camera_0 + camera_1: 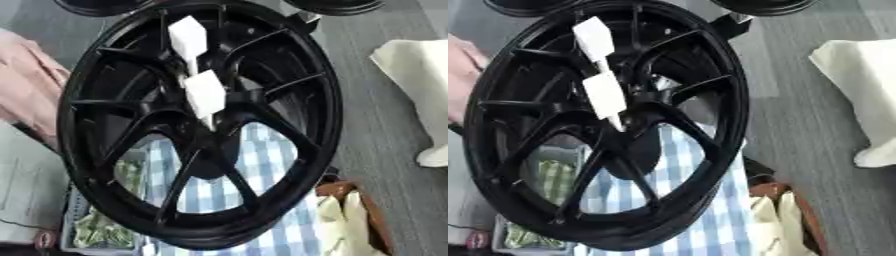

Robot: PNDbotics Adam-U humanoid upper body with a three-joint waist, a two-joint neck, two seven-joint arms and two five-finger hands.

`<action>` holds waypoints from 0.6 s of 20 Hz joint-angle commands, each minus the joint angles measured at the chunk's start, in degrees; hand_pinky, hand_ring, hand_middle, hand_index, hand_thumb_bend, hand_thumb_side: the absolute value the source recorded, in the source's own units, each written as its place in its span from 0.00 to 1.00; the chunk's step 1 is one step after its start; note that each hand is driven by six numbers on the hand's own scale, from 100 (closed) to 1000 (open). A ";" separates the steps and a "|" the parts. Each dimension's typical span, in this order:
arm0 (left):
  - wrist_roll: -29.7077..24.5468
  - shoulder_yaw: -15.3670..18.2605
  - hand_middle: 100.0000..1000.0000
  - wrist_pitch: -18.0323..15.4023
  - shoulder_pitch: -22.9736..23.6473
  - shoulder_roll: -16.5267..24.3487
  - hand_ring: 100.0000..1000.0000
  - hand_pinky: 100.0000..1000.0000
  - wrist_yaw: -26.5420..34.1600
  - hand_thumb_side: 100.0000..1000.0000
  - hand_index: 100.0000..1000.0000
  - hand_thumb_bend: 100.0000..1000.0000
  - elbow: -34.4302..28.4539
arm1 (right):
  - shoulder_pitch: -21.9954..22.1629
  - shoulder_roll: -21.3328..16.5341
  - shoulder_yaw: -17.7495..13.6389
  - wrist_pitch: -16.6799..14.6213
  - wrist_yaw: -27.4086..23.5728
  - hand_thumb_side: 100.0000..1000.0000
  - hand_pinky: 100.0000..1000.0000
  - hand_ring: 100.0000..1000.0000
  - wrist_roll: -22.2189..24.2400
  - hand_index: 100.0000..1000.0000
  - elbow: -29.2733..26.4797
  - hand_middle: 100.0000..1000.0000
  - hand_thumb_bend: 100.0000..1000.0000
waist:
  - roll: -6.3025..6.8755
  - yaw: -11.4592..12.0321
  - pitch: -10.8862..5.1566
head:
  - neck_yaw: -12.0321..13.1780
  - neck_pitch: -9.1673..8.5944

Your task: Pull the pin out of the wheel hub.

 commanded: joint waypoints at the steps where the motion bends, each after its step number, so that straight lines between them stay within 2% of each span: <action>1: 1.99 2.16 0.28 0.12 1.19 2.50 0.28 0.56 -2.68 0.02 0.41 0.00 1.52 | -0.07 -1.46 -0.67 -0.05 0.33 0.42 0.81 0.68 -0.26 0.66 -1.05 0.69 0.00 | -0.10 0.02 -1.42 | -0.28 -0.06; 5: 3.40 2.56 0.30 0.76 4.37 1.34 0.30 0.57 -6.46 0.01 0.43 0.00 2.98 | -0.19 -1.23 -0.69 -0.01 0.31 0.42 0.81 0.68 -0.33 0.66 -1.05 0.69 0.00 | -0.19 -0.12 -1.19 | -0.37 -0.32; 9: 3.59 2.71 0.46 0.60 6.92 -0.35 0.45 0.67 -7.78 0.00 0.61 0.00 3.70 | -0.28 -1.05 -0.70 -0.01 0.27 0.42 0.81 0.67 -0.41 0.66 -1.05 0.69 0.00 | -0.35 -0.30 -1.02 | -0.67 -0.53; 11: 2.75 2.79 0.53 0.15 8.00 -1.04 0.53 0.71 -7.94 0.07 0.68 0.00 3.88 | -0.33 -0.89 -0.67 0.04 0.23 0.42 0.81 0.67 -0.44 0.66 -1.05 0.69 0.00 | -0.45 -0.35 -0.98 | -0.87 -0.61; 12: 2.04 2.80 0.72 0.01 8.53 -1.31 0.72 0.80 -8.11 0.34 0.83 0.10 4.10 | -0.35 -0.82 -0.67 0.06 0.22 0.43 0.81 0.67 -0.44 0.66 -1.05 0.69 0.00 | -0.51 -0.38 -0.94 | -0.98 -0.67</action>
